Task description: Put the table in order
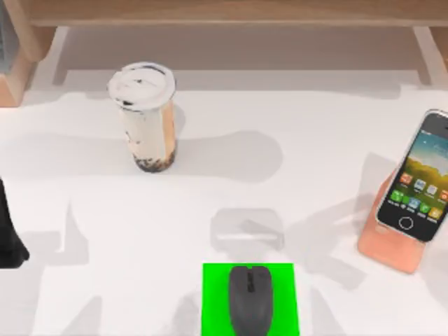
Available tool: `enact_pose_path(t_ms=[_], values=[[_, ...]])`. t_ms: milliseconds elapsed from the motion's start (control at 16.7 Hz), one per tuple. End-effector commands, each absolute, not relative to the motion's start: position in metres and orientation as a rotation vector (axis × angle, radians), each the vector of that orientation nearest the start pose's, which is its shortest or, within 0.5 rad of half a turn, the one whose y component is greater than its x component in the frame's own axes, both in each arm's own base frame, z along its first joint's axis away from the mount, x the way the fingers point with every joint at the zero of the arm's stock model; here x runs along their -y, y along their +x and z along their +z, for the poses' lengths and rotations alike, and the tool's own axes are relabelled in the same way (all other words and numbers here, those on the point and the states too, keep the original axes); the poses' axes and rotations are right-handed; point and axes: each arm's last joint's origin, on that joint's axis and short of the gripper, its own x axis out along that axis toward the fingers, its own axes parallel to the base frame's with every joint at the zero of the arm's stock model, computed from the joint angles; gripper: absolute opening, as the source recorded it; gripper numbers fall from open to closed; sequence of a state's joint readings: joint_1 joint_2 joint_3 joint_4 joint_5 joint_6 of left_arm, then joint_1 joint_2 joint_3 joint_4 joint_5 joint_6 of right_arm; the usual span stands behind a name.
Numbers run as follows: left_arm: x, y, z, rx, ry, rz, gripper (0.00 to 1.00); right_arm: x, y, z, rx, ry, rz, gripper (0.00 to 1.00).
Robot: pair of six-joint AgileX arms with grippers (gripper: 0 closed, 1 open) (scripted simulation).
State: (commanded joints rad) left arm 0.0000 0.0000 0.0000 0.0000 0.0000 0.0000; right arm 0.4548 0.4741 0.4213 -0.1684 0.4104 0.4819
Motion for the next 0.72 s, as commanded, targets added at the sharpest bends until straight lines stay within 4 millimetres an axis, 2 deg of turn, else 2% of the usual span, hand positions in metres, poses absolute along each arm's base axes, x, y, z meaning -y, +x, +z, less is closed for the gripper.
enact_pose_path(t_ms=[360,540,720], values=[[0.001,0.106,0.16,0.0,0.0,0.0,1.0,-0.012,0.107,0.198,-0.019,0.142,0.032,1.0],[0.001,0.106,0.16,0.0,0.0,0.0,1.0,-0.003,0.105,0.173,0.0,0.042,0.012,1.0],[0.001,0.106,0.16,0.0,0.0,0.0,1.0,0.001,0.106,0.16,0.0,0.001,0.0,1.0]])
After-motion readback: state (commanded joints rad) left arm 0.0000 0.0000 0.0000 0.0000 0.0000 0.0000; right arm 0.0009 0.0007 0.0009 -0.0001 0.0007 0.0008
